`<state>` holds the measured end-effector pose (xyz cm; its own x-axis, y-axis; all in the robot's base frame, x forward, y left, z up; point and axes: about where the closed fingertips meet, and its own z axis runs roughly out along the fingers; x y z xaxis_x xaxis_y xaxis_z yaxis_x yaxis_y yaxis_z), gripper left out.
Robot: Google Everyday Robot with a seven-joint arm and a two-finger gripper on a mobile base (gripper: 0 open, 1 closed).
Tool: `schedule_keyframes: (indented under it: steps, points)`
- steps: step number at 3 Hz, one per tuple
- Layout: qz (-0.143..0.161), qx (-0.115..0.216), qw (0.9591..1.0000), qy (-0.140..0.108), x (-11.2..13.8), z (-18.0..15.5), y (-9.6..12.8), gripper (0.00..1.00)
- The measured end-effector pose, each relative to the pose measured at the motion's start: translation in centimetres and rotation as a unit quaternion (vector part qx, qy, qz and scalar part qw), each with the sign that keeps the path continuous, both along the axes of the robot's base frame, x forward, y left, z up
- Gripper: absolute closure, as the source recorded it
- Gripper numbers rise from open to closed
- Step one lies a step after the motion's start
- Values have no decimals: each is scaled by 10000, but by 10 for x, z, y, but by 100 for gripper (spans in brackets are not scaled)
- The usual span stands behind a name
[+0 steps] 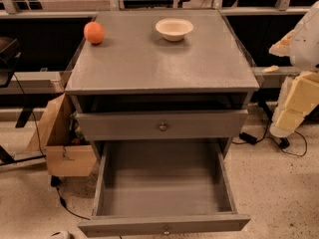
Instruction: Place orange into middle drawer
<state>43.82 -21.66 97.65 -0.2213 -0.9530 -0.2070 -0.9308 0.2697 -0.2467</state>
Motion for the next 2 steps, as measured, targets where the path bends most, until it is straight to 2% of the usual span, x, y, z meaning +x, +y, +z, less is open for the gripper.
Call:
schedule_keyframes:
  steps: [1,2]
  points:
    - [0,1,10000,0,0,0,0,0]
    - [-341,573,9977,-143,16,-1,6,0]
